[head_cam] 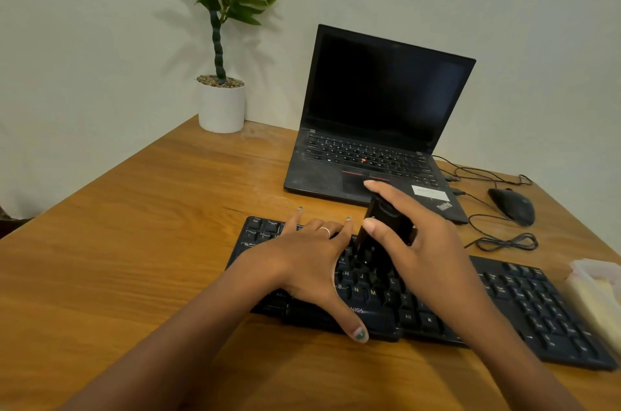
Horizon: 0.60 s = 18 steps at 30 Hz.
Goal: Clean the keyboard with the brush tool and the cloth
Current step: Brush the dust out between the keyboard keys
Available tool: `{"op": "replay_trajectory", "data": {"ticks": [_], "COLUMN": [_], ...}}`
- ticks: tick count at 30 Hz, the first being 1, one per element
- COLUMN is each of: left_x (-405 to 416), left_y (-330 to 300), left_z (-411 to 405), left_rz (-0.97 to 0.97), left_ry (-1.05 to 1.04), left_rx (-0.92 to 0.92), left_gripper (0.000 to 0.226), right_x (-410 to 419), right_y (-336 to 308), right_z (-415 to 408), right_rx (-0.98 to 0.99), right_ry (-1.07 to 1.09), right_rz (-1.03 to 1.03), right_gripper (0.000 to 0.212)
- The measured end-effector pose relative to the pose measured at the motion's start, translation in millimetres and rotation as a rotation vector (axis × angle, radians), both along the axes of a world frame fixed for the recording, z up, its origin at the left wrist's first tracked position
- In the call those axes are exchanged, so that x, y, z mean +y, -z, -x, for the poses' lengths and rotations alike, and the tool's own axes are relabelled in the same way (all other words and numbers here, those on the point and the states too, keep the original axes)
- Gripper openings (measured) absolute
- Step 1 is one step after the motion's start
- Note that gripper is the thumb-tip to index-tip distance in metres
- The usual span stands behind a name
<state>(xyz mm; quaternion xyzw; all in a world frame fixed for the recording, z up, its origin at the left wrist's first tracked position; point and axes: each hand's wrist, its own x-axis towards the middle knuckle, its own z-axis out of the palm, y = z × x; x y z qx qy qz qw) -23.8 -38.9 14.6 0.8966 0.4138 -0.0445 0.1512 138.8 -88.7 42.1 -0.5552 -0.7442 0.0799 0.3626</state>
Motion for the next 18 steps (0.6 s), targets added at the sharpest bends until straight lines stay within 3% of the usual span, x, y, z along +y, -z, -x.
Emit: {"op": "replay_trajectory", "data": {"ticks": [4,7,10,14,16,18], "left_x": [-1.1,-1.1,-0.7,-0.4,-1.2,-1.3], "left_y": [0.7,1.0,0.7,0.7,0.8,0.9], "left_z": [-0.1,-0.1,0.0,0.3,0.5,1.0], "left_rz": [-0.009,-0.007,-0.013,-0.002,-0.008,-0.01], "left_ry": [0.002,0.0,0.005,0.004,0.002,-0.003], "left_rx": [0.007,0.007,0.0,0.0,0.006,0.006], "left_gripper": [0.137,0.137,0.136,0.135,0.136,0.136], "right_x": [5.3,8.7,1.6,-4.9,0.3,5.9], "right_y": [-8.8,-3.2,4.5,-10.8,-15.3,-10.8], "right_z": [-24.0,-16.4,-0.9,-8.6,-15.4,-14.6], "right_rx": [-0.009,0.02,0.029,-0.002,-0.076,-0.079], "right_ry": [0.018,0.109,0.003,-0.091,-0.011,0.091], "right_rz": [0.162,0.031,-0.063,0.143,0.178,0.071], "right_gripper": [0.044,0.047,0.048,0.046,0.045,0.046]}}
